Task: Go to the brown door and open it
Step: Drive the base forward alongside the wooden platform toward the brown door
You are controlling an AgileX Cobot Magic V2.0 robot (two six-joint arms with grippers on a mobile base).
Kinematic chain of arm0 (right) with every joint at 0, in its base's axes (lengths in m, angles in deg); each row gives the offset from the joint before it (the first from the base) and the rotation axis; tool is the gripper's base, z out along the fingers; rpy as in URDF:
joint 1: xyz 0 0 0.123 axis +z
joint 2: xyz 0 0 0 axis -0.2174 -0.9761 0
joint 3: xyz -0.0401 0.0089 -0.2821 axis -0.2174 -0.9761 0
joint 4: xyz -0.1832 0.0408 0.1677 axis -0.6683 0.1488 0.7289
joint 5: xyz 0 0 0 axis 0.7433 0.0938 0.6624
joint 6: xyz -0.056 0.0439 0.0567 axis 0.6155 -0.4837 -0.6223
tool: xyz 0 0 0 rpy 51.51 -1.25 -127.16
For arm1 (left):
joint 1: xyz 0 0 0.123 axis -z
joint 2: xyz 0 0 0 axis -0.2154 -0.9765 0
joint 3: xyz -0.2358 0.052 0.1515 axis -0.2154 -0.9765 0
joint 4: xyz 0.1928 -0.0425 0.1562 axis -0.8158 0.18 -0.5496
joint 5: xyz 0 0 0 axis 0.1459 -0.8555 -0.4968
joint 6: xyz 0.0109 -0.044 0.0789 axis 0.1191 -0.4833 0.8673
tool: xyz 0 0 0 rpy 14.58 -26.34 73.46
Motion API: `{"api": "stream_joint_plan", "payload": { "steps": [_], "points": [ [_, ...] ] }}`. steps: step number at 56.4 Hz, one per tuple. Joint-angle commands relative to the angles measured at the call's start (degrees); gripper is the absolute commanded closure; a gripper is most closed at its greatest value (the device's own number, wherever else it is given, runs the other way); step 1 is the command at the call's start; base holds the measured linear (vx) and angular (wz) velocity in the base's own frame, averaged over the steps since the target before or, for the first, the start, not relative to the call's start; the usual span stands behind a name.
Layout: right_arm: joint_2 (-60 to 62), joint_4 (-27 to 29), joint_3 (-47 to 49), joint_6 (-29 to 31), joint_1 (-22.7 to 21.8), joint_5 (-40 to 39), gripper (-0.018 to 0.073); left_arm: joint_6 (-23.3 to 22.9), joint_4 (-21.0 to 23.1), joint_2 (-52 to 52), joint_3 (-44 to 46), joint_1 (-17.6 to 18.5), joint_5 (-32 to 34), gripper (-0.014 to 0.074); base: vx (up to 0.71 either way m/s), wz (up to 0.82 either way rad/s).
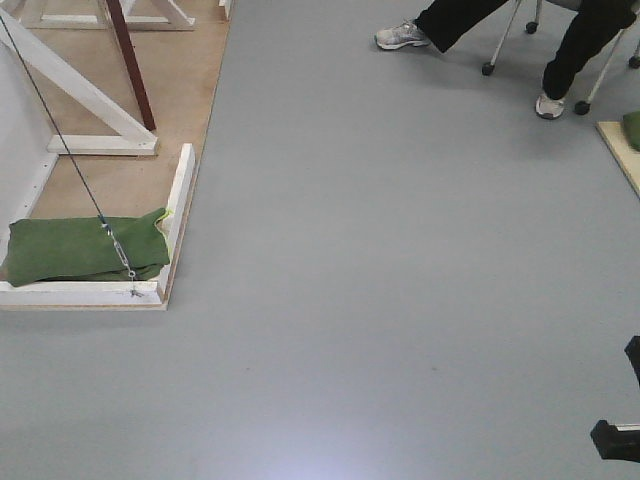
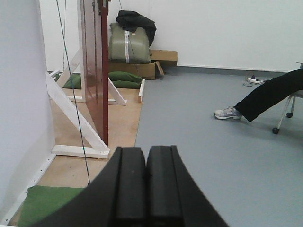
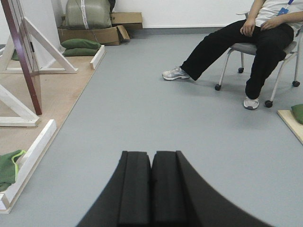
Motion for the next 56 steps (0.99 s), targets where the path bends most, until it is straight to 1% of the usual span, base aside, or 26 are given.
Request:
{"api": "stream_joint_plan", "payload": {
  "steps": [1,22,56],
  "points": [
    [0.56,-0.04,-0.28,0.32,-0.08,-4.71,0.0559,-0.31,-0.07,0.81,0.94,0.56,4.25,0.0599,0.18,0.04],
    [0.56,-0.04,-0.28,0.32,-0.08,-4.71,0.0559,-0.31,-0.07,0.81,0.94,0.56,4.25,0.0599,0.18,0.05],
    [0.56,-0.04,-0.28,0.32,-0.08,-4.71,0.0559,-0.31,-0.07,0.81,0.94,0.56,4.25,0.0599,0.23,-0.09]
  ]
}}
